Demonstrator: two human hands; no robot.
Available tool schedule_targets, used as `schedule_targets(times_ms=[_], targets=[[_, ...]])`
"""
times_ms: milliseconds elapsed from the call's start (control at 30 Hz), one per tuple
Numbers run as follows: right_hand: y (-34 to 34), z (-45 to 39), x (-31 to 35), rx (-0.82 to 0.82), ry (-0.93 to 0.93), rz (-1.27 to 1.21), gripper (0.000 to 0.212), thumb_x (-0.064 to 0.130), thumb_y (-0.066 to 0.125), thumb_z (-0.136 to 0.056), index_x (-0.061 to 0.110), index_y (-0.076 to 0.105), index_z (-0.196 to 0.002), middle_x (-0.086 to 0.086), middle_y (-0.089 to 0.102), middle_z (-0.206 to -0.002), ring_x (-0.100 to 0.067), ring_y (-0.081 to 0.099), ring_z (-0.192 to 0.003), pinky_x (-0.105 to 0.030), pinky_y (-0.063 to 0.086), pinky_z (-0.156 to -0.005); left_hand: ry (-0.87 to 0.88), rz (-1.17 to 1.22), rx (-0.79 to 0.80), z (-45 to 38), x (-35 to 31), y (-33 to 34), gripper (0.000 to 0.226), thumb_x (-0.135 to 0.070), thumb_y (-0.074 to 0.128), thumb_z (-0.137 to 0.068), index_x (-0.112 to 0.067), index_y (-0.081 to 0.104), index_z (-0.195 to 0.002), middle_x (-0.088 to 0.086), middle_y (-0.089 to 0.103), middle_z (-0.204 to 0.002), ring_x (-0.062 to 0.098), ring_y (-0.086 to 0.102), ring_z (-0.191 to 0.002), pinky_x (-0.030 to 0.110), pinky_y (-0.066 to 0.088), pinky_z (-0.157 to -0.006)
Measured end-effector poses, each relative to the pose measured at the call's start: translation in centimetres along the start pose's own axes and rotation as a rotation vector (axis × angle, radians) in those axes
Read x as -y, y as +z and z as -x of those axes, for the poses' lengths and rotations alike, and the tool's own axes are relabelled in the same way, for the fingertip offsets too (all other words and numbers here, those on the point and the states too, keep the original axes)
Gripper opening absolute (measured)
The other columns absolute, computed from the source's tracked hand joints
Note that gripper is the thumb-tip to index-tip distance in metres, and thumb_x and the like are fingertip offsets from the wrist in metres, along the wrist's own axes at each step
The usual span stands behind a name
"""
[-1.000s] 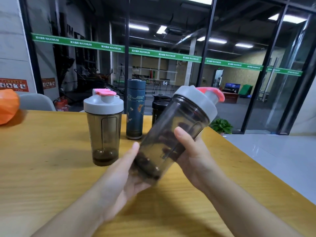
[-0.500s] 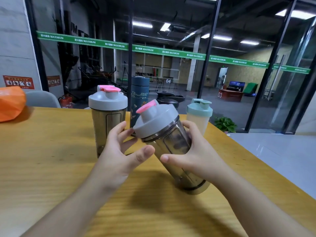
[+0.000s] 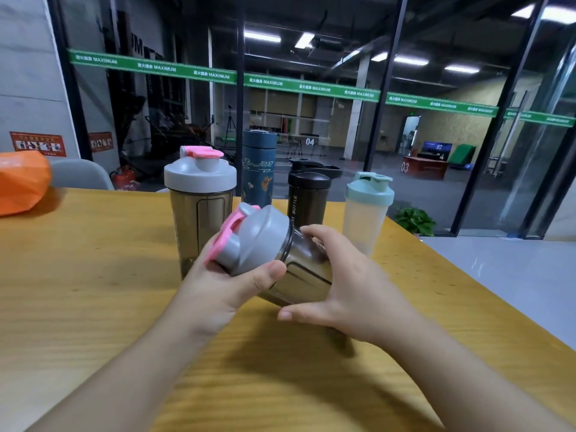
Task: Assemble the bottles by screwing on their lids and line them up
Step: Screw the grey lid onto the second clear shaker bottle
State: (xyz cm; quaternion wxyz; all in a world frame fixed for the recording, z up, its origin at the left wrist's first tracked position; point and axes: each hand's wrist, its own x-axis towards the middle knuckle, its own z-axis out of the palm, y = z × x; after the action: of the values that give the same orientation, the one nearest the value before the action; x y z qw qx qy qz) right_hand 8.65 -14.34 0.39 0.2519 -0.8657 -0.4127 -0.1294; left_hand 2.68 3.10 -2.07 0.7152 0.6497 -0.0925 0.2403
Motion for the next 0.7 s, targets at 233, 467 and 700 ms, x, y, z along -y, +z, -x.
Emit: schedule_targets(times_ms=[233, 467, 700], targets=[[-1.3, -0.3, -1.8, 0.23, 0.116, -0.145, 0.099, 0.056, 0.083, -0.055, 0.051, 0.025, -0.135, 0.032, 0.047, -0.122, 0.009, 0.048, -0.112, -0.022, 0.044, -0.096, 0.013, 0.04, 0.021, 0.3, 0.8, -0.5, 0.081, -0.032, 0.081, -0.057, -0.023, 0.053, -0.132, 0.012, 0.07, -0.116, 0.027, 0.065, -0.109, 0.03, 0.054, -0.088], [-0.9, -0.2, -0.7, 0.063, 0.083, 0.009, 0.078, 0.06, 0.076, -0.057, 0.057, 0.031, -0.121, 0.031, 0.054, -0.106, 0.006, 0.052, -0.098, -0.022, 0.046, -0.081, -0.016, 0.15, -0.036, 0.1, 0.5, 0.0, 0.077, -0.051, 0.091, -0.04, -0.035, 0.068, -0.112, 0.008, 0.072, -0.11, 0.024, 0.067, -0.104, 0.035, 0.055, -0.089], [-1.3, -0.2, -0.5, -0.009, 0.029, 0.27, 0.096, 0.068, 0.07, -0.059, 0.046, 0.023, -0.14, 0.025, 0.049, -0.119, -0.001, 0.048, -0.106, -0.02, 0.034, -0.074, -0.155, 0.236, -0.048, 0.3, 0.5, 0.0, 0.085, -0.036, 0.095, -0.038, -0.031, 0.064, -0.116, 0.0, 0.074, -0.106, 0.014, 0.069, -0.1, 0.023, 0.057, -0.077]])
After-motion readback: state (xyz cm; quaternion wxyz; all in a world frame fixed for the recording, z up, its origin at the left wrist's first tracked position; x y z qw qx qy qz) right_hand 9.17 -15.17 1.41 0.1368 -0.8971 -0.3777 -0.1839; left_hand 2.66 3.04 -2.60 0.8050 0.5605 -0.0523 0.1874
